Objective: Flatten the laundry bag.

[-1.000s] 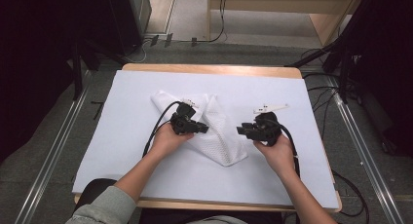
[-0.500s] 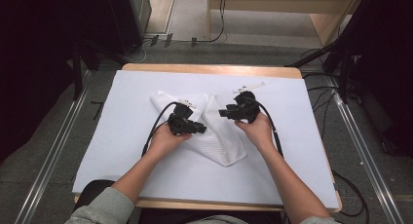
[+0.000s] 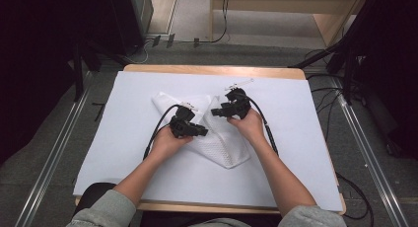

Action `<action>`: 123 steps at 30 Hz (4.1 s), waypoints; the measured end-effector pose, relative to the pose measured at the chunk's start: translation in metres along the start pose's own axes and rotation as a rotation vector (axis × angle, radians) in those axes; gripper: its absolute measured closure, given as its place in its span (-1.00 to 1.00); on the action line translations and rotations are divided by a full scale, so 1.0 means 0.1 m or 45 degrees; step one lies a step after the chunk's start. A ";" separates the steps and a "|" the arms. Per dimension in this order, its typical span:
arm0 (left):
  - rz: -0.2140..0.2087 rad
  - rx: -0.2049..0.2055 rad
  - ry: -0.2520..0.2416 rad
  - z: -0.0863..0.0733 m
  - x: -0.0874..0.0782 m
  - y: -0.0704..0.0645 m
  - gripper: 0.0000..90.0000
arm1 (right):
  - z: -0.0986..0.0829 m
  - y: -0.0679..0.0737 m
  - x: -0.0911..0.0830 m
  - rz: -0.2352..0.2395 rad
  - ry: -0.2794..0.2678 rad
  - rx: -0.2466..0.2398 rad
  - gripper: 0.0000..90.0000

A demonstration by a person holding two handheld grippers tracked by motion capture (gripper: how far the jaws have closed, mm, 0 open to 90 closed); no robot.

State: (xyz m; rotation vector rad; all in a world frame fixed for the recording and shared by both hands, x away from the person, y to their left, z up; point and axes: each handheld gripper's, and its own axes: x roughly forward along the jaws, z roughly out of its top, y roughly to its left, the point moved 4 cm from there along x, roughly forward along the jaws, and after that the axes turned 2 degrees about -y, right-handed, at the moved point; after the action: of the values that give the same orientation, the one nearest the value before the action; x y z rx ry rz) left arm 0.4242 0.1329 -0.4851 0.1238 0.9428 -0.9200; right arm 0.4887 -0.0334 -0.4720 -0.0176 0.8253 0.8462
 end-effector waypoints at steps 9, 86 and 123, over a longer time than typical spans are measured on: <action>-0.006 -0.031 -0.050 0.03 -0.20 0.03 0.60 | 0.03 0.08 -0.13 0.017 0.042 -0.019 1.00; 0.180 -0.334 -0.241 -0.42 -1.22 0.79 0.12 | -0.49 1.53 -0.52 0.276 0.017 -0.369 0.66; 0.160 -0.376 -0.175 -0.58 -1.18 0.71 0.74 | -0.19 0.18 0.22 -0.085 0.057 -0.119 0.31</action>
State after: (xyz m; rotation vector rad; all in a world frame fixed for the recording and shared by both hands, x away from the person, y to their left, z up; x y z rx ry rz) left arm 0.4085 0.2787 -0.4533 -0.1291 0.9215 -0.6569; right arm 0.4730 -0.0129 -0.4948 -0.1461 0.8221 0.8231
